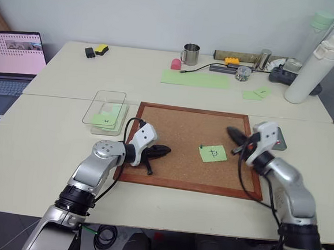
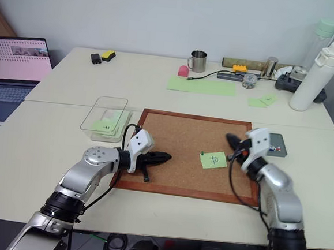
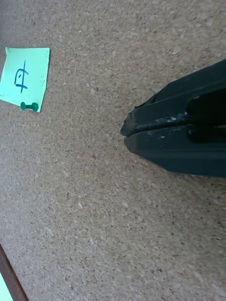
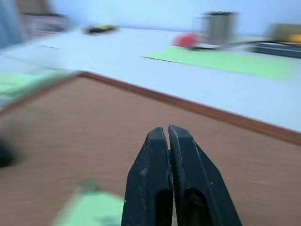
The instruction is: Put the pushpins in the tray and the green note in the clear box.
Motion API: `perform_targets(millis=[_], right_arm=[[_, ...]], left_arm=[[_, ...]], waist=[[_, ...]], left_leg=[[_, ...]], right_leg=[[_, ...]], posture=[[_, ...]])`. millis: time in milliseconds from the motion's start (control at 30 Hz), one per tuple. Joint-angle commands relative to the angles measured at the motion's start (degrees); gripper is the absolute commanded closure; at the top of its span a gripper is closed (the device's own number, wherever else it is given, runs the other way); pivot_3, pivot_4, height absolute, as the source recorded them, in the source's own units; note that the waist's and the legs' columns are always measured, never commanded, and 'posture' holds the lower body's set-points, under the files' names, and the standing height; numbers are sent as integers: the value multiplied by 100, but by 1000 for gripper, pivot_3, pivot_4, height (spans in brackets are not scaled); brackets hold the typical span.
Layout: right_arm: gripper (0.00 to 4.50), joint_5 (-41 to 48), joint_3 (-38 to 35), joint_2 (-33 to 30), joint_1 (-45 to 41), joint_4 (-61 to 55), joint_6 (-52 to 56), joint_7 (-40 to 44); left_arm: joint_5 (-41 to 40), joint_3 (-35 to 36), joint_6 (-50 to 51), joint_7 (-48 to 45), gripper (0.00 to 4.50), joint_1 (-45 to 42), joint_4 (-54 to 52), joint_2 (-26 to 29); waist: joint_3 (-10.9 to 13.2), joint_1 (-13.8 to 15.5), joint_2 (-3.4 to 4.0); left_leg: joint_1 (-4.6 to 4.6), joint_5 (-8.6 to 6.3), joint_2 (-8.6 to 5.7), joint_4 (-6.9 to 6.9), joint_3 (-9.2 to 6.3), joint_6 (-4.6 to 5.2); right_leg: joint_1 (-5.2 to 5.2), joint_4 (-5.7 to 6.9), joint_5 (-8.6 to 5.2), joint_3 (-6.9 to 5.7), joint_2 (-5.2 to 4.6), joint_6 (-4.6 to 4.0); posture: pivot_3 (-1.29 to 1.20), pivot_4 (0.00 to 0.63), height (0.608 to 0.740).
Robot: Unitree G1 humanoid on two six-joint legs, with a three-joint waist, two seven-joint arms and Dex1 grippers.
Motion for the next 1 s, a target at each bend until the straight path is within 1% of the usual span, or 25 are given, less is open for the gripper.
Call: perform_targets(millis=[33, 200, 333, 367, 433, 567, 1000], right_arm=[[4463, 90, -576, -114, -544, 1035, -58, -337], [4463, 50, -919, -269, -1166, 2375, -266, -489], [4463, 40, -1026, -352, -1456, 3022, -421, -484], [4272, 29, -1025, -367, -1493, 3127, -473, -466], [4030, 0, -1013, -404, -1539, 3287, -579, -447], [3138, 14, -1030, -455, -1551, 3359, -688, -399], [3138, 37, -961, -507, -1269, 2836, -613, -169]], left_arm=[[69, -62, 24, -31, 4500, -11, 20, 51], [60, -40, 55, -17, 4500, 36, -68, 81], [59, -7, 78, 7, 4500, 74, -114, 124], [55, 4, 78, 7, 4500, 84, -120, 138], [46, 19, 86, 13, 4500, 105, -142, 156], [29, 27, 107, 50, 4500, 143, -186, 163], [26, -30, 79, 45, 4500, 82, -124, 113]], waist=[[0, -12, 0], [0, -19, 0], [0, -19, 1], [1, -23, 1], [0, -27, 1], [0, -47, 2], [0, -58, 2]], left_leg=[[1, 0, 1, -1, 0, 0], [2, 0, 2, 0, 6, 0], [2, 0, 2, 0, 8, 0], [1, 0, 3, 0, 8, 0], [1, 0, 3, -1, 9, 0], [1, 0, 4, -1, 9, 0], [1, 0, 4, -1, 9, 0]], right_leg=[[0, 0, 0, 1, 2, 0], [0, 1, 0, 7, 1, 0], [0, 1, 0, 8, 0, 0], [-1, 0, 0, 7, 0, 0], [-1, 0, 0, 9, 0, 0], [-1, 0, 0, 9, 1, 0], [-1, 0, 0, 8, 0, 0]], posture=[[0, 150, 740], [0, 150, 740], [0, 150, 740], [0, 150, 740], [0, 150, 740], [0, 150, 740], [0, 150, 740]])
